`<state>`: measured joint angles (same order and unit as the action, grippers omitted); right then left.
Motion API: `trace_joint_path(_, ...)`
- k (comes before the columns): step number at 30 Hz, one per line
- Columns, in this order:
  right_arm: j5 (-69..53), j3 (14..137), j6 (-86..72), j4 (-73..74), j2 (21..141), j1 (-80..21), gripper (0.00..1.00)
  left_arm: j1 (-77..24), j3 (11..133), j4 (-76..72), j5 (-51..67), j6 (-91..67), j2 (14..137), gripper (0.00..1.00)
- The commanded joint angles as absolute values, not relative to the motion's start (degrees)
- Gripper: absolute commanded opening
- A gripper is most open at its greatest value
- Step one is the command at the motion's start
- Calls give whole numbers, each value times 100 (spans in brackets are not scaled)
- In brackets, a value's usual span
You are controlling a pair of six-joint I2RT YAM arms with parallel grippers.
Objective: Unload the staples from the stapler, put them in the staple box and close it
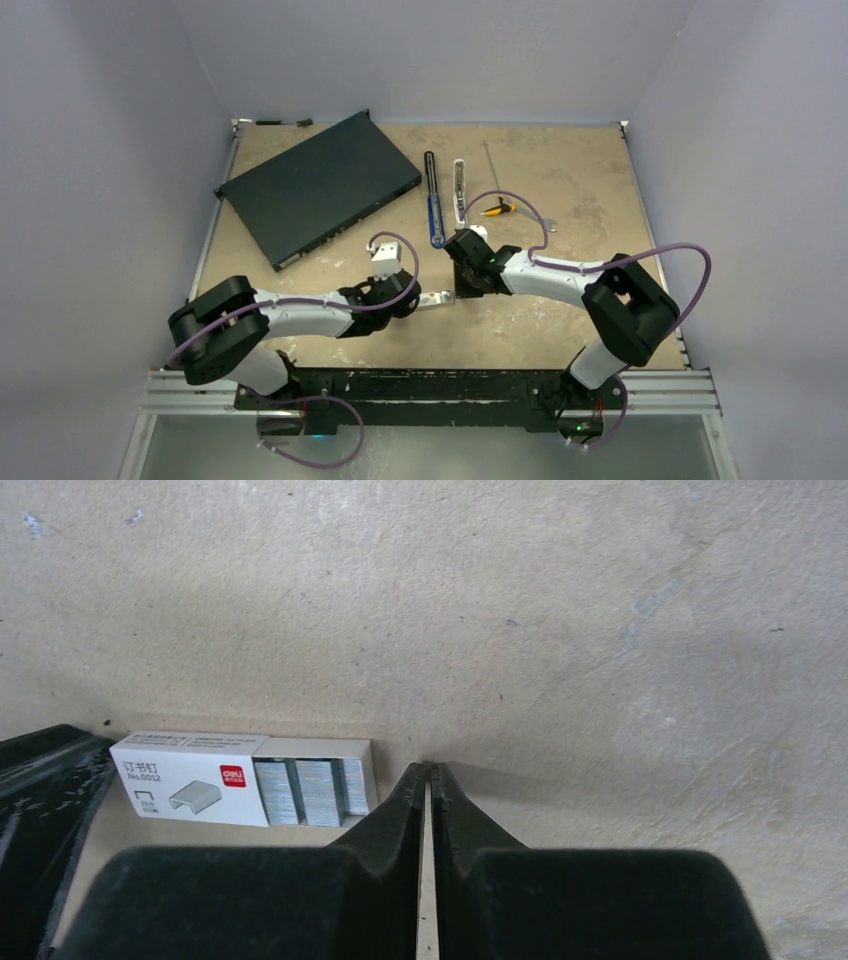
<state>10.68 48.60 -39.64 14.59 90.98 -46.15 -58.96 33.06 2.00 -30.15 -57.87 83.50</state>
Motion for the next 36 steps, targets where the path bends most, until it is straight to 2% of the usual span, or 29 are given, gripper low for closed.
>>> trace_joint_path(1,844,5041,-3911,1317,9189,-4679,6,-5970,3305,96,-2514,-5720,8662,17)
trace_joint_path(18,440,5330,-4089,1002,9448,-4983,5,-6271,3593,-366,-2411,-5885,9169,16)
trace_joint_path(28,-220,4968,-4531,397,9078,-4993,5,-6347,3630,-321,-2523,-6086,9214,16)
trace_joint_path(32,272,5030,-4640,870,8952,-4983,7,-6346,3585,-77,-2698,-6166,9102,19)
trace_joint_path(36,1092,5135,-4579,1563,9005,-4987,7,-6346,3473,-9,-2810,-6201,8956,26)
